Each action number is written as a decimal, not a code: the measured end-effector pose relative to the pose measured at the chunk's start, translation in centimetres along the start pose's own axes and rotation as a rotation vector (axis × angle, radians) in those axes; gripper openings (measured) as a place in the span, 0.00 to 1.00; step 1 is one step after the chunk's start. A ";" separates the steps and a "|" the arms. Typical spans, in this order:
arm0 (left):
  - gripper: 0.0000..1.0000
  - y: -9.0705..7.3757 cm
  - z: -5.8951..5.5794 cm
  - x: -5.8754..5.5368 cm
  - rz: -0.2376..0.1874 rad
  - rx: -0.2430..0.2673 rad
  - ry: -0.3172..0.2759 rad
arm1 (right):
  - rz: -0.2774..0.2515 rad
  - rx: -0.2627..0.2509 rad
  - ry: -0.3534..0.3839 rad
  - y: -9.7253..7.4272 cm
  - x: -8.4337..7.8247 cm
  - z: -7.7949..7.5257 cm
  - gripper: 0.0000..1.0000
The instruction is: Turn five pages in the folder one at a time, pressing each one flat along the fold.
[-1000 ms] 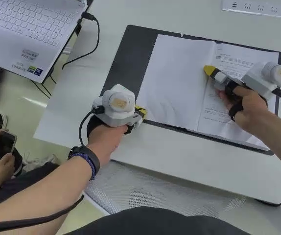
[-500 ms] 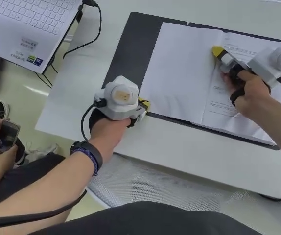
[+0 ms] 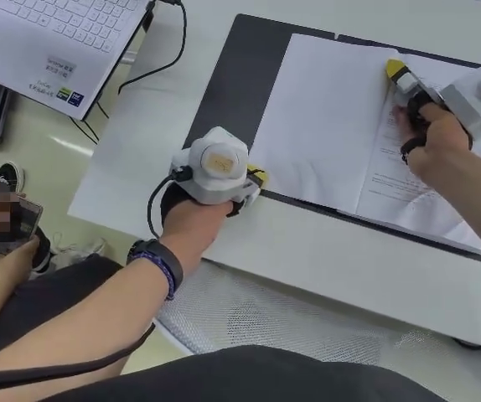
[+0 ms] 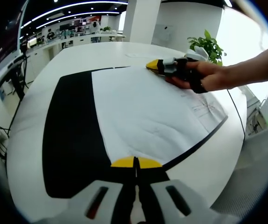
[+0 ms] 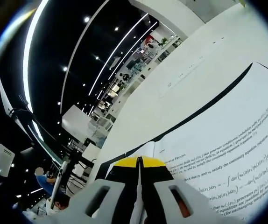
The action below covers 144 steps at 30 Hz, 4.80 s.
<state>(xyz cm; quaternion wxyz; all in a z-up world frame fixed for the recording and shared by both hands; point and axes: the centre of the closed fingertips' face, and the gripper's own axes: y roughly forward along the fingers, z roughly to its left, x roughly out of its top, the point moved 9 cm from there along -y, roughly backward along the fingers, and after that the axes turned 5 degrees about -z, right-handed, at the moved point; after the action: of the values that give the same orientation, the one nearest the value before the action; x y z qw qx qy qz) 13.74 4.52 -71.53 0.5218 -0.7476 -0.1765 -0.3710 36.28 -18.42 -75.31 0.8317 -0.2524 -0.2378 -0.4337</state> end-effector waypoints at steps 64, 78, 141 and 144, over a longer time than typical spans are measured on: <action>0.00 0.6 0.3 -0.3 -0.007 0.000 0.013 | 0.225 0.239 -0.100 -9.0 -4.8 3.5 0.00; 0.00 1.0 0.6 -0.6 -0.004 -0.005 0.023 | 0.324 0.299 -0.148 -12.0 -7.1 4.6 0.00; 0.07 0.0 0.3 0.6 -0.028 -0.047 -0.084 | 0.496 0.287 -0.170 -18.3 -10.6 5.2 0.12; 0.10 -0.7 -0.1 0.9 -0.020 -0.057 -0.056 | 0.503 0.295 -0.193 -18.5 -10.4 5.4 0.15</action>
<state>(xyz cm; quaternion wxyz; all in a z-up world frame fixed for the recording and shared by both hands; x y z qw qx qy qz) 13.90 4.63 -70.39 0.4912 -0.7705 -0.1877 -0.3603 14.40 -17.98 -73.68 0.9142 -0.2197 -0.3062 -0.1490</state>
